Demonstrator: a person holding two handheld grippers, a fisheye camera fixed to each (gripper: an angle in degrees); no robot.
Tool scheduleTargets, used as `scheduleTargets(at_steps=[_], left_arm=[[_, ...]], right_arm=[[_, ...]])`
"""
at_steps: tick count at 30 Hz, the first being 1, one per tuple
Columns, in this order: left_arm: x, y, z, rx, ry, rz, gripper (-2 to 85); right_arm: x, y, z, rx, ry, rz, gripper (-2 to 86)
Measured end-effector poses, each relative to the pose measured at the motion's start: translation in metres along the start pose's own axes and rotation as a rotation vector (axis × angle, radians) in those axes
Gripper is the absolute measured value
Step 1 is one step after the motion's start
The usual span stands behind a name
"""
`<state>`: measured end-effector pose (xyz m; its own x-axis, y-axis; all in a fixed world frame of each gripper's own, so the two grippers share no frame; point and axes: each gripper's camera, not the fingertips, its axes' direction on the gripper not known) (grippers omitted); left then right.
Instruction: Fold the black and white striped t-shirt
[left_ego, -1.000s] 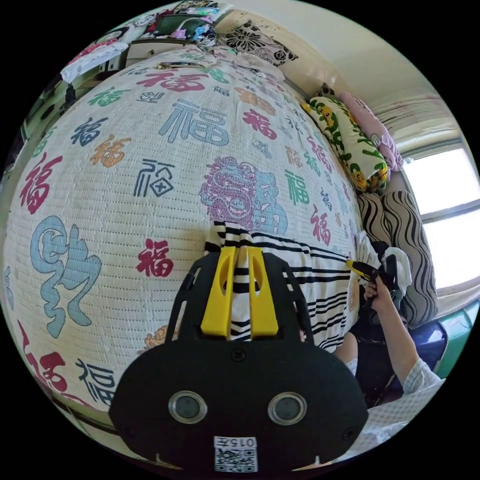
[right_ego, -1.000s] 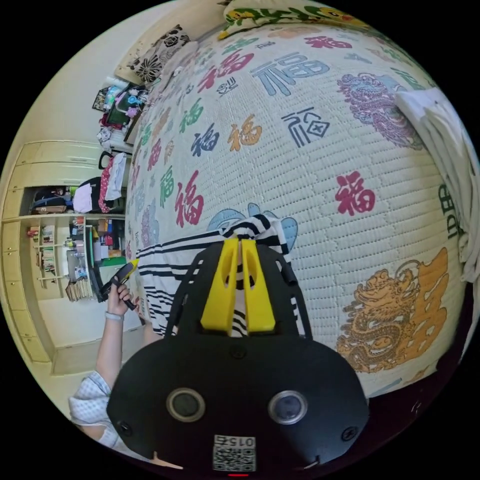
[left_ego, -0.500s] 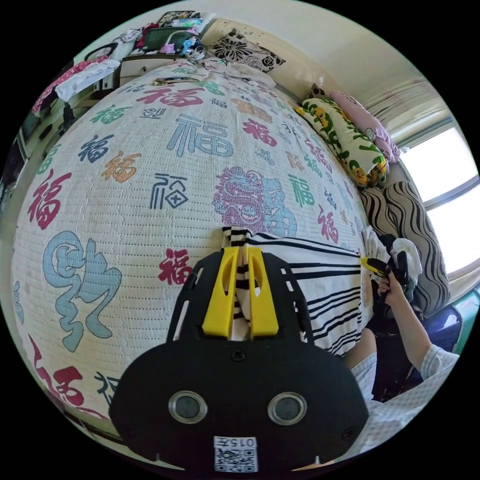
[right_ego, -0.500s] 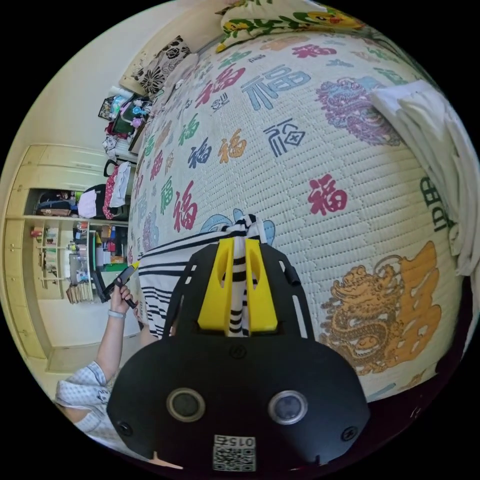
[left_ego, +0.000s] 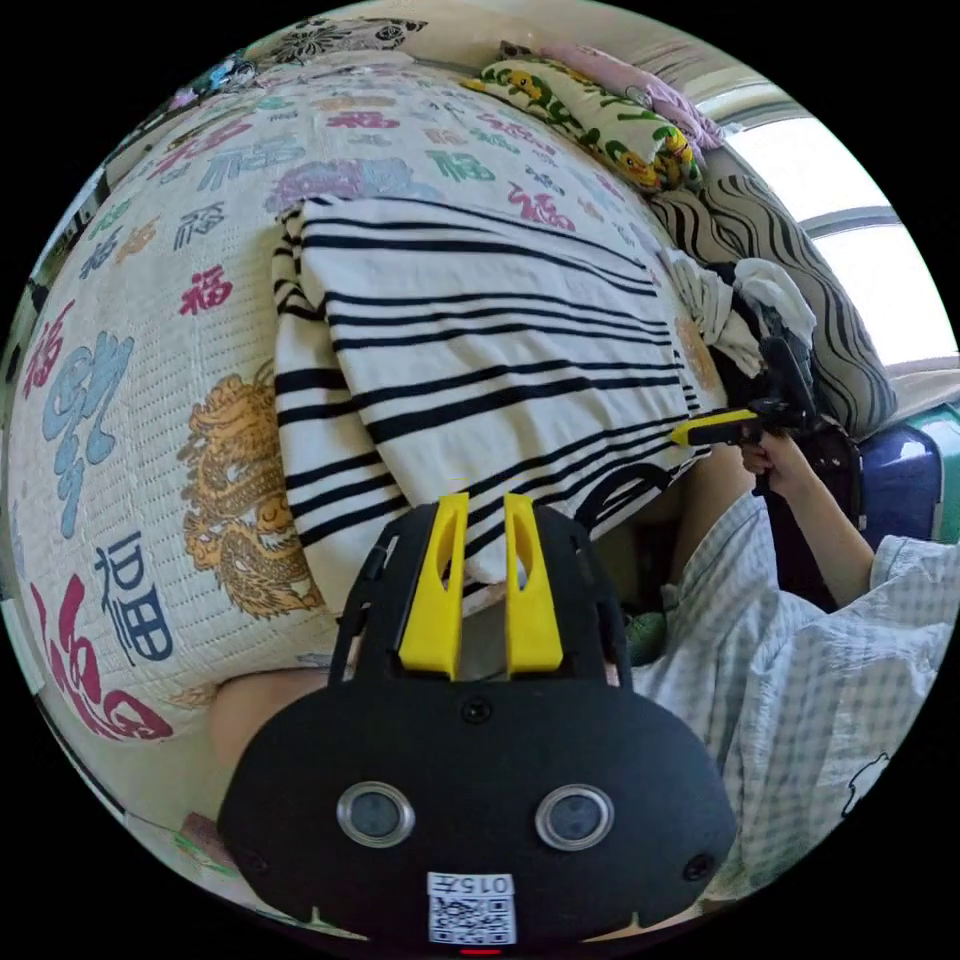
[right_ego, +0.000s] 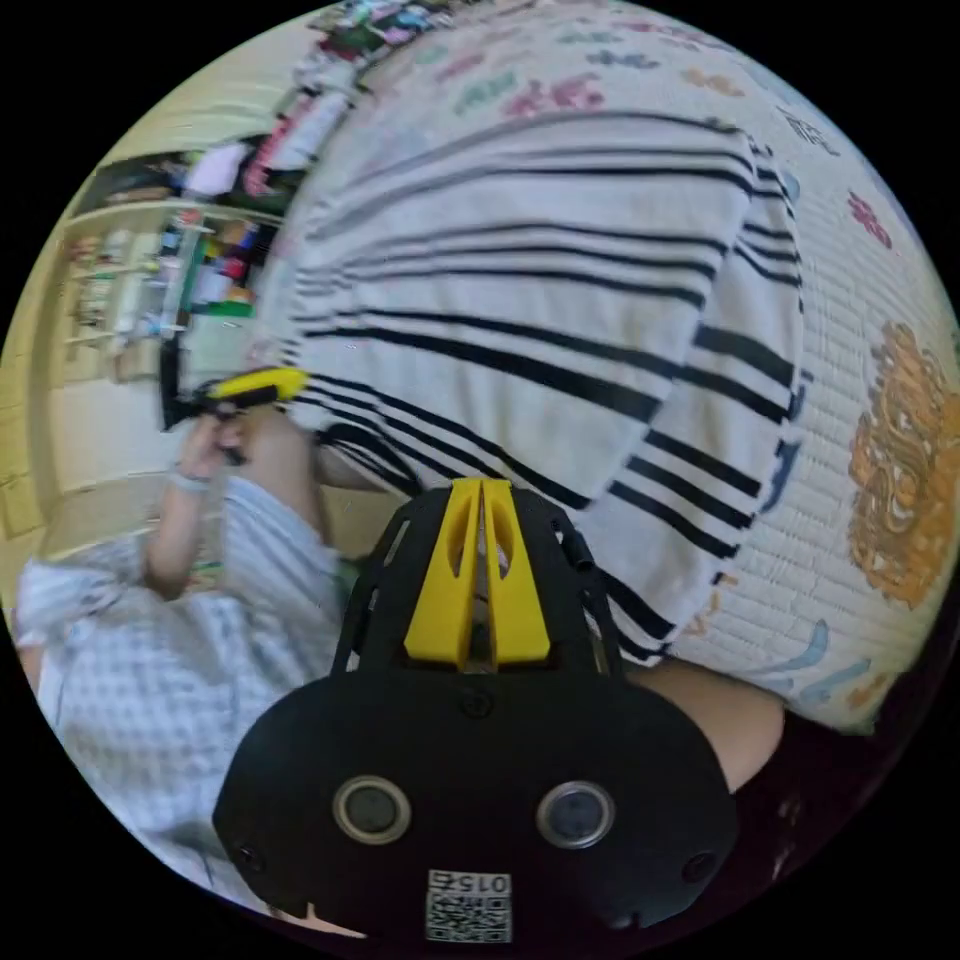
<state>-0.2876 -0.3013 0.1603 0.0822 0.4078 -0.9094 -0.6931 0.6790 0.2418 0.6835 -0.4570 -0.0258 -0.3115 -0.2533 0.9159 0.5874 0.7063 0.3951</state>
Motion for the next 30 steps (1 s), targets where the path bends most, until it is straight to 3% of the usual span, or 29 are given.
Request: scheduleTargets(at_steps=[6,9,13,17,24,30], left_arm=[[-0.01,0.001,0.001,0.003,-0.068,-0.029,5.3],[-0.024,0.026,-0.031,0.104,-0.084,-0.101,7.3],[-0.064,0.066,-0.05,0.17,-0.101,-0.262,8.8],[-0.095,0.075,-0.05,0.219,-0.061,-0.339,9.1],[-0.133,0.054,-0.004,0.058,0.075,-0.275,9.2],[-0.149,0.047,0.023,-0.03,0.018,-0.23,8.4]], right_arm=[[-0.028,-0.016,-0.009,-0.007,0.055,-0.003,-0.5],[-0.058,-0.028,-0.037,0.043,0.092,-0.059,0.0],[-0.12,-0.081,-0.08,0.156,0.079,-0.202,4.5],[-0.201,-0.17,-0.084,0.138,0.065,-0.359,7.9],[-0.313,-0.306,-0.04,0.043,0.241,-0.431,8.2],[-0.35,-0.381,0.018,-0.132,0.474,-0.393,7.7]])
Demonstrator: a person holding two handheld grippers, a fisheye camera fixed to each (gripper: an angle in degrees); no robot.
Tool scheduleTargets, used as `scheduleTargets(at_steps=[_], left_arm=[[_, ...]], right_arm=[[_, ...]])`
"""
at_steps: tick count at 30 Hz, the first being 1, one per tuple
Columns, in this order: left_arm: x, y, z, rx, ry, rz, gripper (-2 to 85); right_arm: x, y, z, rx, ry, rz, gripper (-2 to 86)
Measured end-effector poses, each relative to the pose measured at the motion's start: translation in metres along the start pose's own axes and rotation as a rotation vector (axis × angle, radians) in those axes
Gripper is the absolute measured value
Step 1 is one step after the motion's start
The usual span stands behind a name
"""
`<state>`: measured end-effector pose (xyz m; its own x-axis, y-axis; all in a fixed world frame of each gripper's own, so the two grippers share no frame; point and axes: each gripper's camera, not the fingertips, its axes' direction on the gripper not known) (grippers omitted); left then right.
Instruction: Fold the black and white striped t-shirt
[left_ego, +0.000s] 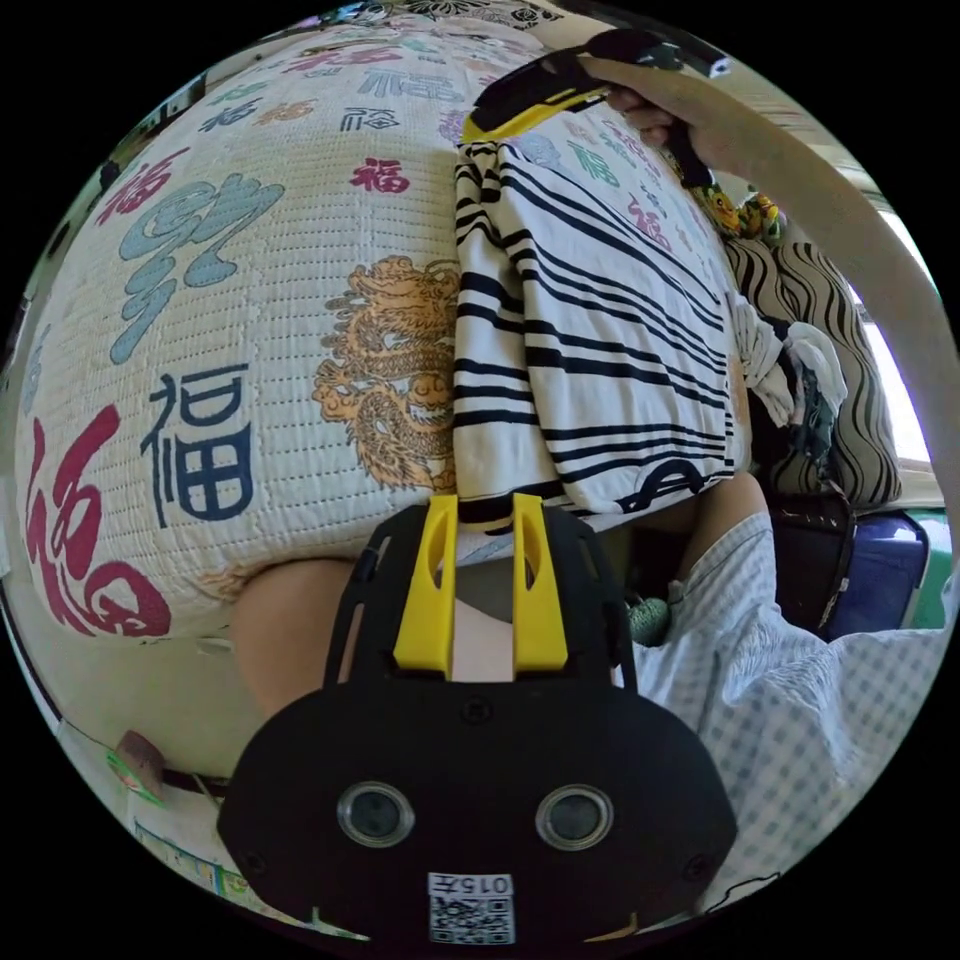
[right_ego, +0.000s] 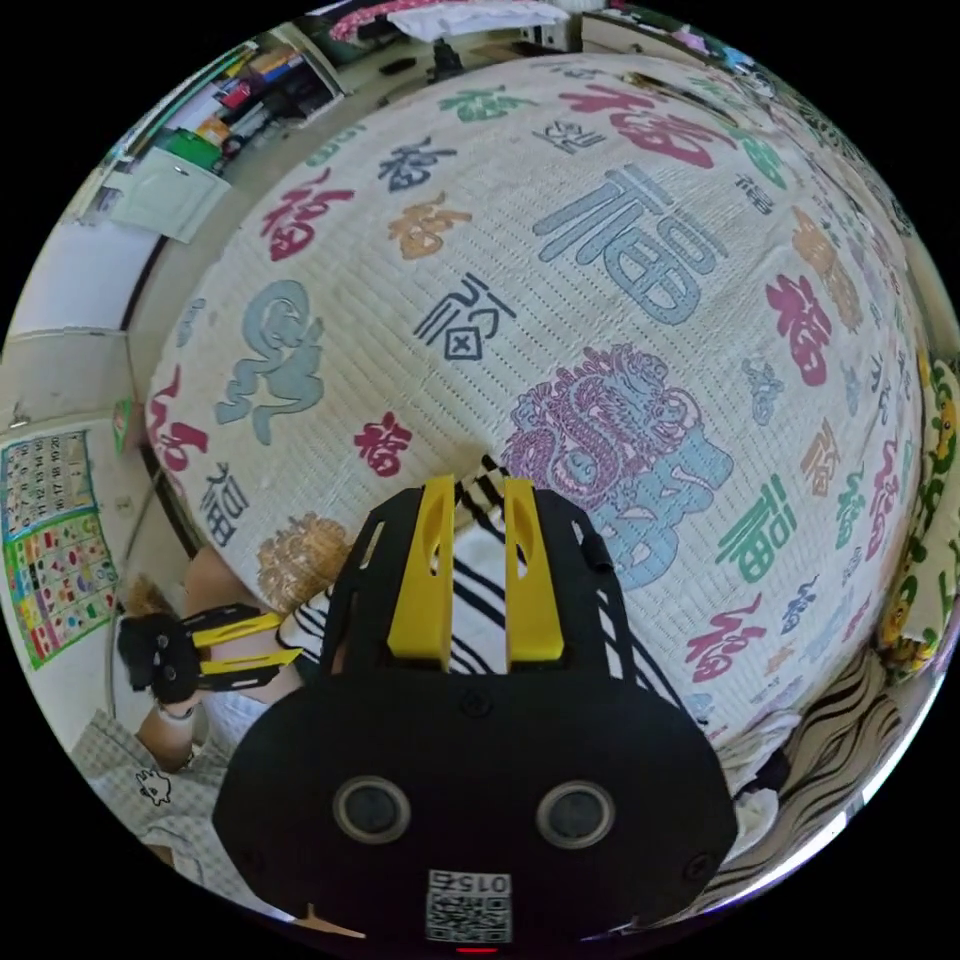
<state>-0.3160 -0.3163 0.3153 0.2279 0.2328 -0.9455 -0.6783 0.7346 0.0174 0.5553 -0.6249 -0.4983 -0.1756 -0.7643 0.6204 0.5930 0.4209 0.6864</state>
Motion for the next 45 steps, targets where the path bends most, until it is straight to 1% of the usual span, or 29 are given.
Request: scheduleTargets(at_steps=[2,5,7,8,10,12,14,15,17,18,20,22,23,25,27,31,33,35,38,41,45], left_arm=[[-0.011,0.0,0.011,-0.013,-0.002,0.015,8.1],[-0.027,0.003,0.024,-0.029,0.01,0.031,7.4],[-0.037,0.006,0.033,-0.031,0.021,0.039,6.3],[-0.043,0.009,0.038,-0.029,0.03,0.043,4.0],[-0.052,0.016,0.048,-0.024,0.056,0.057,2.1],[-0.057,0.027,0.052,0.006,0.046,0.076,1.2],[-0.059,0.051,0.048,0.09,0.05,0.111,0.4],[-0.059,0.059,0.045,0.12,0.058,0.124,0.3],[-0.054,0.094,0.032,0.235,0.112,0.164,-0.1],[-0.052,0.103,0.03,0.264,0.128,0.182,-0.1],[-0.033,0.132,0.029,0.337,0.144,0.254,-0.3],[-0.011,0.148,0.034,0.375,0.133,0.332,-0.3],[0.006,0.155,0.039,0.391,0.127,0.39,-0.3],[0.036,0.16,0.053,0.401,0.11,0.483,-0.3],[0.068,0.161,0.075,0.401,0.098,0.581,-0.3],[0.134,0.147,0.153,0.36,0.099,0.749,-0.3],[0.162,0.145,0.194,0.373,0.044,0.825,-0.2],[0.198,0.144,0.258,0.361,-0.076,0.91,-0.2],[0.222,0.136,0.331,0.299,-0.155,0.96,-0.2],[0.228,0.125,0.387,0.23,-0.182,0.961,-0.3],[0.229,0.12,0.438,0.197,-0.235,1.001,-0.3]], right_arm=[[-0.01,-0.016,0.016,-0.085,0.097,-0.035,6.5],[-0.021,-0.021,0.022,-0.107,0.176,-0.086,4.7],[-0.024,-0.019,0.022,-0.116,0.202,-0.111,3.3],[-0.025,-0.017,0.02,-0.11,0.204,-0.119,2.4],[-0.021,-0.01,0.014,-0.082,0.183,-0.115,1.3],[-0.012,0.001,0.002,-0.025,0.119,-0.092,0.5],[0.008,0.024,-0.017,0.074,-0.016,-0.057,0.0],[0.015,0.032,-0.021,0.1,-0.05,-0.046,0.0],[0.046,0.073,-0.041,0.223,-0.19,-0.022,-0.3],[0.055,0.085,-0.045,0.252,-0.224,-0.012,-0.3],[0.097,0.141,-0.062,0.374,-0.387,0.017,-0.4],[0.13,0.185,-0.069,0.443,-0.498,0.043,-0.3],[0.151,0.216,-0.072,0.488,-0.544,0.047,-0.3],[0.178,0.26,-0.072,0.536,-0.55,0.062,-0.3],[0.207,0.303,-0.067,0.571,-0.547,0.099,-0.1],[0.274,0.388,-0.03,0.6,-0.54,0.222,0.2],[0.302,0.417,-0.007,0.624,-0.557,0.288,0.3],[0.335,0.447,0.028,0.65,-0.597,0.379,0.4],[0.363,0.468,0.073,0.622,-0.617,0.459,0.7],[0.382,0.488,0.107,0.648,-0.685,0.518,1.3],[0.396,0.517,0.128,0.672,-0.684,0.582,1.3]])
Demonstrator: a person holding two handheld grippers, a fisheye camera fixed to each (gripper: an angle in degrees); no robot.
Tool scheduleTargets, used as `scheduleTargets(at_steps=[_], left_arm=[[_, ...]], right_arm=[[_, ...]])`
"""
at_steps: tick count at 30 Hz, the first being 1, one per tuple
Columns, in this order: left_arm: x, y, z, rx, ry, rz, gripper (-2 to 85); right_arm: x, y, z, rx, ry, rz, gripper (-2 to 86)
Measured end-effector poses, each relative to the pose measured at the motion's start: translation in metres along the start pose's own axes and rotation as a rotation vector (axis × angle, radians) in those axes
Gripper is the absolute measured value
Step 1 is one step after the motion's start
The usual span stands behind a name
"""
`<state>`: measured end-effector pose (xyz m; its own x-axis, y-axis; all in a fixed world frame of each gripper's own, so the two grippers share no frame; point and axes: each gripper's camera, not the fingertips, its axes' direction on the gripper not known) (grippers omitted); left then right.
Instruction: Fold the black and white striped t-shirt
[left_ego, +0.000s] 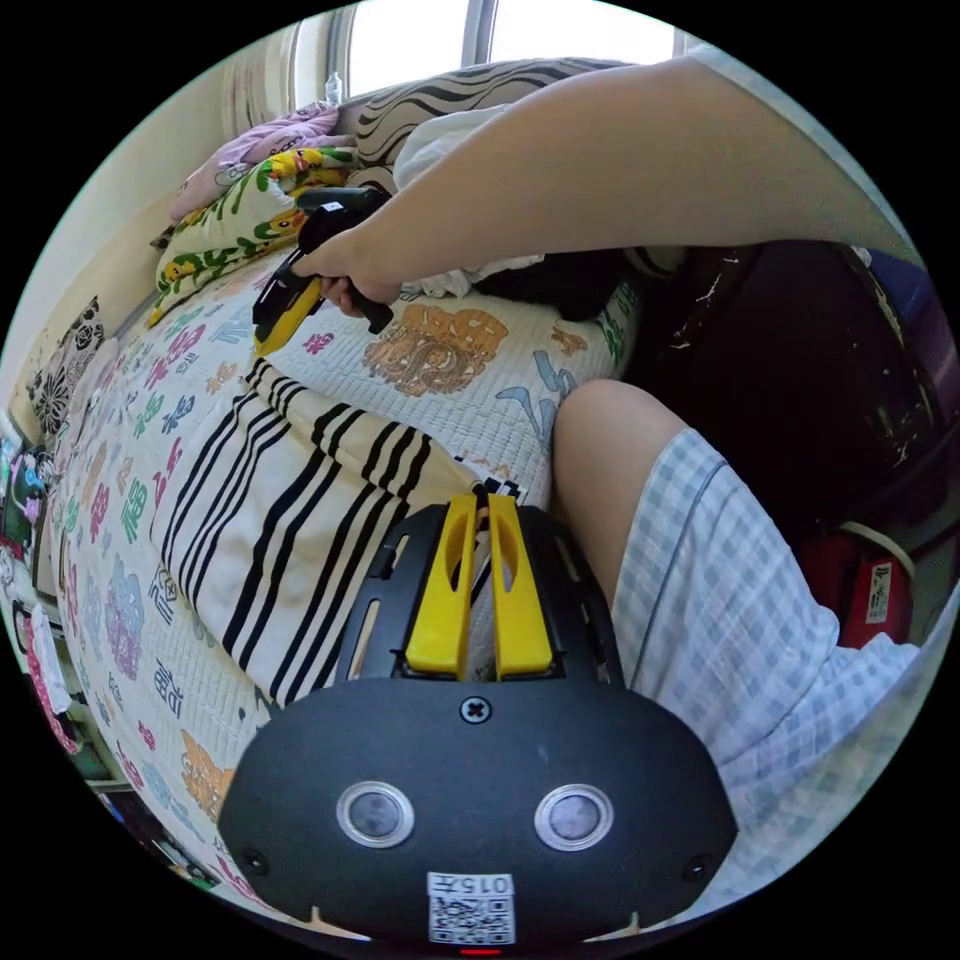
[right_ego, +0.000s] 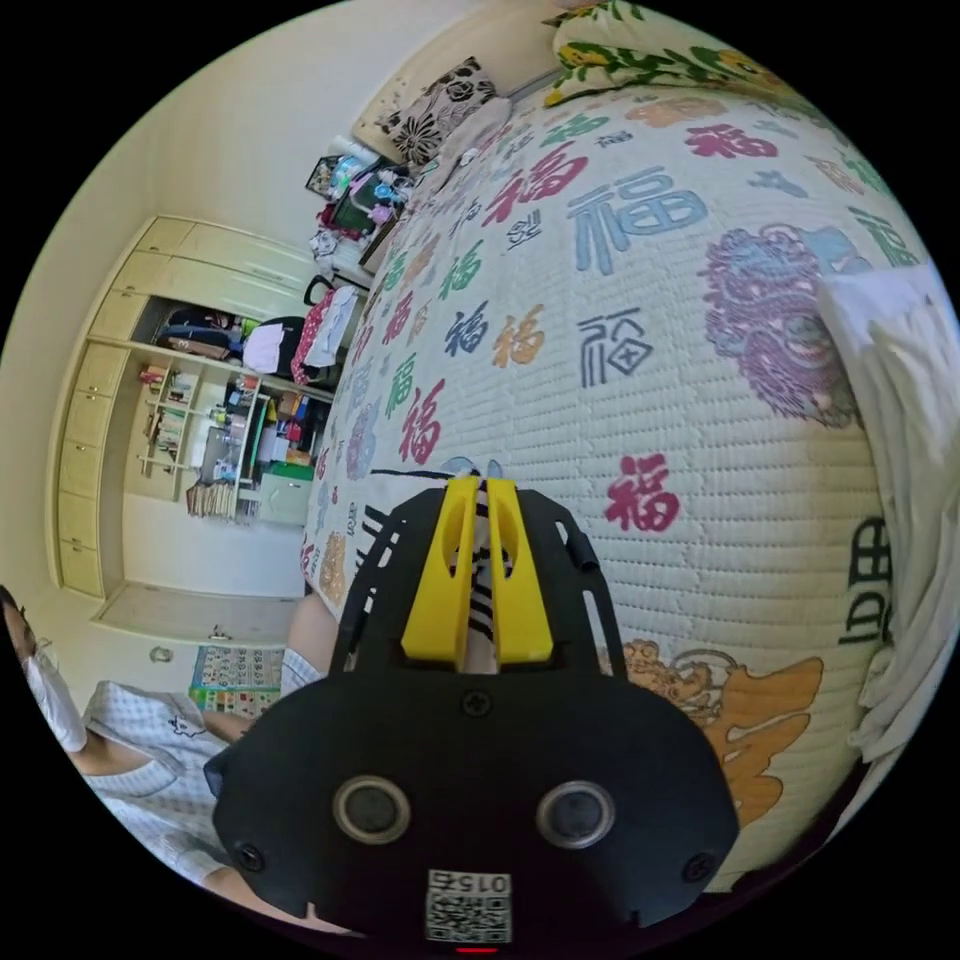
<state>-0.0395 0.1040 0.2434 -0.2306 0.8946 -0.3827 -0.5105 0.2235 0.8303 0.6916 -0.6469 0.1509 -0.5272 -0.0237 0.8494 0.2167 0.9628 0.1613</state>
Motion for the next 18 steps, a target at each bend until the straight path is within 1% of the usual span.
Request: scheduleTargets(at_steps=[3,6,9,13,15,18], left_arm=[[0.005,0.004,0.031,-0.028,-0.022,0.027,-0.2],[0.002,0.009,0.054,-0.046,-0.022,0.029,-0.2],[-0.001,0.01,0.072,-0.054,-0.018,0.031,-0.1],[-0.009,0.005,0.1,-0.103,-0.006,0.057,0.5],[-0.014,0.003,0.108,-0.117,0.009,0.068,1.1],[-0.023,0.0,0.105,-0.095,0.046,0.076,2.4]], right_arm=[[0.014,0.016,-0.014,0.011,0.056,0.02,2.0],[0.014,0.036,-0.028,0.046,0.023,-0.014,4.7],[-0.004,0.056,-0.032,0.051,0.007,-0.091,5.8],[-0.038,0.075,-0.017,-0.015,0.004,-0.194,4.7],[-0.049,0.077,-0.003,-0.078,0.063,-0.228,3.6],[-0.051,0.076,0.023,-0.198,0.226,-0.227,0.8]])
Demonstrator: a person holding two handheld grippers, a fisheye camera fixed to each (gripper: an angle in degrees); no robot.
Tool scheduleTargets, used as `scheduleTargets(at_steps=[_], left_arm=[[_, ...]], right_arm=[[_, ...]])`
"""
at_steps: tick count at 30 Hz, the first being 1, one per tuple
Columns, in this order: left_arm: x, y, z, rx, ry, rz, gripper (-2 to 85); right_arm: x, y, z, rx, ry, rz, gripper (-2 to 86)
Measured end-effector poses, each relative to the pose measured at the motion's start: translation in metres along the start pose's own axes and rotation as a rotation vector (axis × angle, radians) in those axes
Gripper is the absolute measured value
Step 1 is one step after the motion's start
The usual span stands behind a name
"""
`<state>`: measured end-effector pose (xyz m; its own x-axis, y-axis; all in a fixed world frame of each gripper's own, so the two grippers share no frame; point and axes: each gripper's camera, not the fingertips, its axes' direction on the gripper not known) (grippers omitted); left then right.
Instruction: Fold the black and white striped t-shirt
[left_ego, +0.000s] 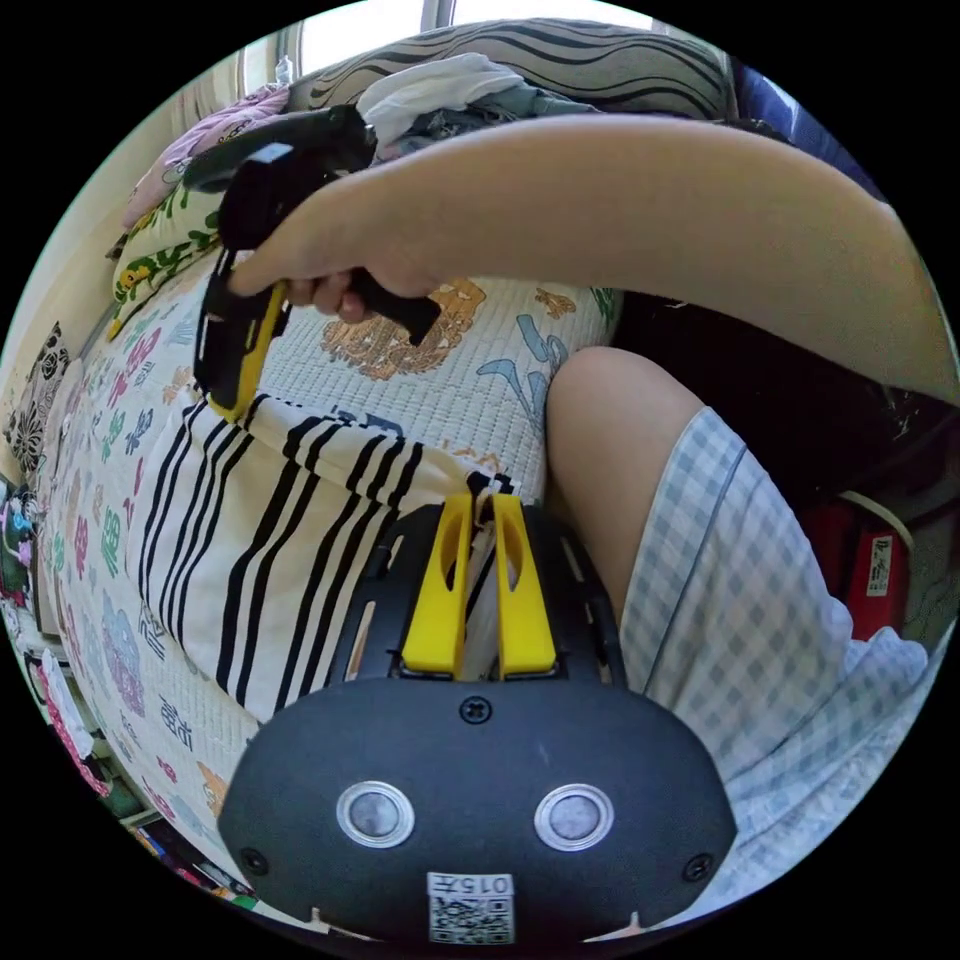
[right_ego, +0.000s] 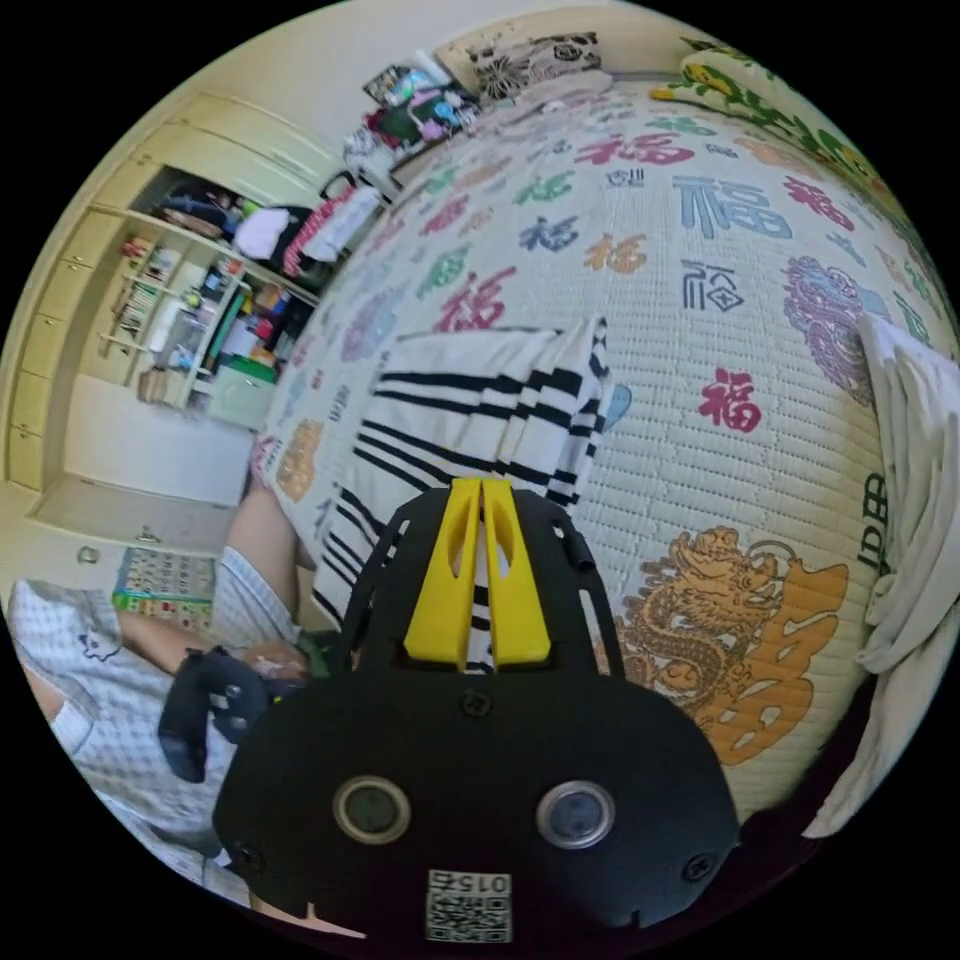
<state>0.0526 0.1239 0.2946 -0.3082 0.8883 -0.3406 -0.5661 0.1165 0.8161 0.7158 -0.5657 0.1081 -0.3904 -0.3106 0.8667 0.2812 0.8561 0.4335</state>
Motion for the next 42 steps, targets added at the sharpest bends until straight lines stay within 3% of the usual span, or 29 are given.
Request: scheduleTargets(at_steps=[3,9,16,20,25,31,35,42], left_arm=[[-0.006,0.001,-0.02,0.062,0.043,0.011,2.8],[-0.044,0.026,-0.059,0.141,-0.006,-0.076,2.7],[-0.127,0.045,-0.024,-0.005,-0.013,-0.286,2.1],[-0.139,0.032,0.013,-0.104,-0.031,-0.295,1.8],[-0.142,0.004,0.005,-0.114,-0.067,-0.266,1.9],[-0.178,0.031,-0.047,0.01,0.007,-0.515,4.8],[-0.202,0.04,-0.043,-0.018,0.057,-0.628,6.0],[-0.207,0.005,-0.042,-0.071,0.027,-0.591,5.0]], right_arm=[[0.005,-0.001,0.02,-0.097,0.198,0.035,-0.3],[0.007,0.012,0.002,-0.028,0.147,0.081,-0.6],[-0.036,0.039,-0.007,-0.049,-0.006,-0.052,-0.6],[-0.037,0.046,0.04,-0.262,0.189,-0.024,-0.5],[-0.04,0.057,0.025,-0.209,0.174,0.049,0.4],[-0.027,0.103,0.008,-0.22,0.058,0.195,8.3],[-0.018,0.115,0.011,-0.192,0.043,0.272,7.1],[-0.022,0.117,-0.005,-0.119,0.111,0.285,6.0]])
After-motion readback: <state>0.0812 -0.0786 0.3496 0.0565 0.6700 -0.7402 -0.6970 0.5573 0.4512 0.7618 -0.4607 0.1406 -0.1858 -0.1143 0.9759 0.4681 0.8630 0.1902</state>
